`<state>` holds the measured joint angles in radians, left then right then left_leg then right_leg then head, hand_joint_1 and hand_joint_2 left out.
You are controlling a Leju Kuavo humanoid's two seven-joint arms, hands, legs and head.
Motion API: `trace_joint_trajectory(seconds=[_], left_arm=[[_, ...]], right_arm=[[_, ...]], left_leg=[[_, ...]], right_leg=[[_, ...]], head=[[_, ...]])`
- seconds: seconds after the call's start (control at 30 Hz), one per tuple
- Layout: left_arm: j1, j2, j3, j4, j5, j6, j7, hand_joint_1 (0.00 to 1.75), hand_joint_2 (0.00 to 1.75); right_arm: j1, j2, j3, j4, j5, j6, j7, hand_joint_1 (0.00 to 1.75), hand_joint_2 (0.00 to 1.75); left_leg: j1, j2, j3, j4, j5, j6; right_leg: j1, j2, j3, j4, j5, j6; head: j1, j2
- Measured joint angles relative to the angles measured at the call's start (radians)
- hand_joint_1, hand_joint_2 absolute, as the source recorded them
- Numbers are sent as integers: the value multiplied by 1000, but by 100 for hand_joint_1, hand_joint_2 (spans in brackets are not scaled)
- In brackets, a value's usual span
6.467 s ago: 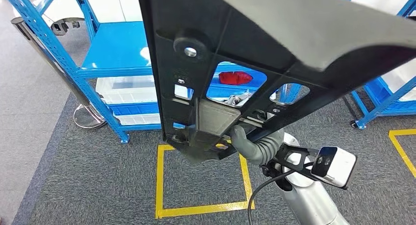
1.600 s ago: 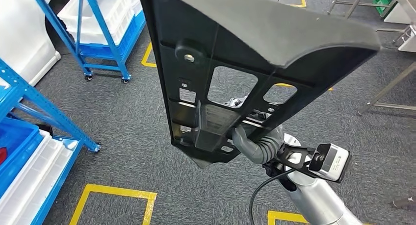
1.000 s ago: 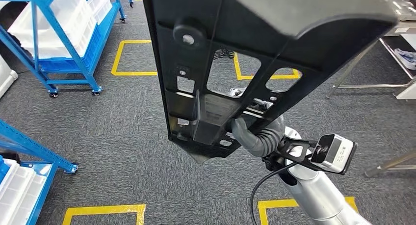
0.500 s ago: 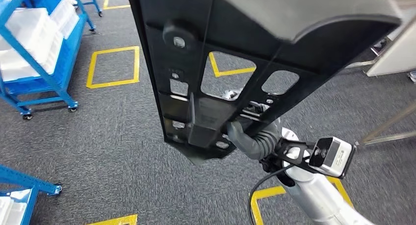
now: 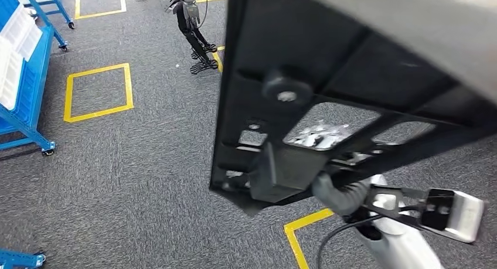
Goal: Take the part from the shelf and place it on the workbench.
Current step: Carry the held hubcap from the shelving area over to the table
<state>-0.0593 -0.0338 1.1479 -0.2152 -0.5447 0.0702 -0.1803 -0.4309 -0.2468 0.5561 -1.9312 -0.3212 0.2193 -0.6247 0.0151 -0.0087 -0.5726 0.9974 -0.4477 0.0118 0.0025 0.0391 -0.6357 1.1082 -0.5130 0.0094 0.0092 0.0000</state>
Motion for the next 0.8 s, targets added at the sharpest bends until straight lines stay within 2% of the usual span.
trace_joint_trajectory(seconds=[0.03,0.07,0.1,0.13,0.17,0.2,0.27,0.3,0.33,0.4,0.47,0.53,0.57,0.6,0.63,0.67,0.7,0.73,0.8], left_arm=[[0,1,0,0,-1,-3,0,0,175],[0,2,0,0,-1,-6,-1,0,175],[-1,2,0,0,-2,-10,-2,0,175],[-1,2,0,0,-2,-13,-4,0,175],[-2,2,0,0,-3,-16,-5,0,175],[-2,2,0,0,-3,-17,-7,0,175],[-2,1,0,0,-4,-18,-8,0,175],[-2,1,0,0,-4,-17,-8,0,175],[-2,1,0,0,-5,-16,-8,0,175],[-4,1,0,0,-7,-14,-8,0,175],[-6,1,0,0,-13,-14,-9,0,175],[-5,1,0,0,-17,-16,-9,0,175],[-4,1,0,0,-19,-17,-9,0,175],[-3,1,0,0,-20,-17,-9,0,175],[-2,1,0,0,-21,-19,-9,0,175],[-2,1,0,0,-22,-20,-9,0,175],[-3,1,0,0,-25,-22,-10,0,175],[-3,2,0,0,-27,-23,-11,0,175],[-3,2,0,0,-30,-24,-12,0,175]], right_arm=[[0,-3,-16,-5,-4,10,10,175,175],[1,-4,-29,-8,-7,17,18,175,175],[3,-5,-40,-9,-8,24,24,175,175],[6,-5,-49,-9,-7,31,28,175,175],[8,-6,-57,-9,-6,37,28,175,175],[10,-6,-64,-9,-3,44,26,175,175],[12,-7,-75,-7,4,53,15,175,175],[12,-7,-78,-5,8,57,10,175,175],[12,-7,-81,-3,11,60,7,175,175],[11,-6,-85,2,13,66,3,175,175],[6,-6,-90,6,14,68,3,175,175],[-1,-4,-92,11,14,68,7,175,175],[-3,-3,-93,14,14,67,11,175,175],[-3,-2,-93,17,14,67,15,175,175],[-3,-2,-93,19,14,67,19,175,175],[-3,-2,-93,21,14,66,22,175,175],[-3,-1,-93,22,14,65,24,175,175],[-3,0,-93,22,15,64,26,175,175],[-2,3,-93,22,20,62,28,175,175]], left_leg=[[-1,12,0,-1,-1,3],[-2,24,0,0,-2,3],[-3,35,0,0,-3,4],[-3,46,1,0,-5,3],[-4,56,2,0,-6,2],[-4,64,5,0,-8,0],[-7,79,11,0,-14,-8],[-9,86,14,0,-16,-13],[-10,93,16,0,-18,-19],[-8,104,20,0,-22,-31],[-4,77,9,36,-49,-41],[-2,34,-45,154,-111,-46],[-2,24,-81,227,-140,-47],[-2,19,-111,282,-155,-48],[-2,18,-125,303,-150,-47],[-2,16,-119,283,-126,-46],[-2,10,-96,225,-87,-44],[-1,-10,-65,151,-49,-41],[2,-49,-16,39,-11,-35]], right_leg=[[-2,-17,-36,69,-32,3],[-5,-24,-72,136,-57,7],[-8,-27,-96,180,-66,9],[-12,-29,-102,187,-57,11],[-14,-34,-85,151,-30,12],[-15,-45,-48,79,6,11],[-8,-85,23,-58,55,3],[-4,-97,42,-95,63,-1],[-1,-100,45,-105,61,-6],[-1,-78,45,-109,64,-15],[-6,-59,50,-116,69,-27],[-7,-41,54,-119,71,-35],[-6,-30,54,-119,71,-37],[-5,-18,54,-118,70,-38],[-4,-6,55,-116,70,-38],[-4,7,56,-114,69,-37],[-4,19,57,-112,67,-36],[-5,30,58,-110,65,-33],[-5,52,53,-102,62,-25]], head=[[2,0],[2,0],[2,0],[2,0],[2,0],[3,0],[2,0],[1,0],[0,0],[0,0],[-1,0],[-4,0],[-5,0],[-6,0],[-6,0],[-6,0],[-6,0],[-6,0],[-5,0]])
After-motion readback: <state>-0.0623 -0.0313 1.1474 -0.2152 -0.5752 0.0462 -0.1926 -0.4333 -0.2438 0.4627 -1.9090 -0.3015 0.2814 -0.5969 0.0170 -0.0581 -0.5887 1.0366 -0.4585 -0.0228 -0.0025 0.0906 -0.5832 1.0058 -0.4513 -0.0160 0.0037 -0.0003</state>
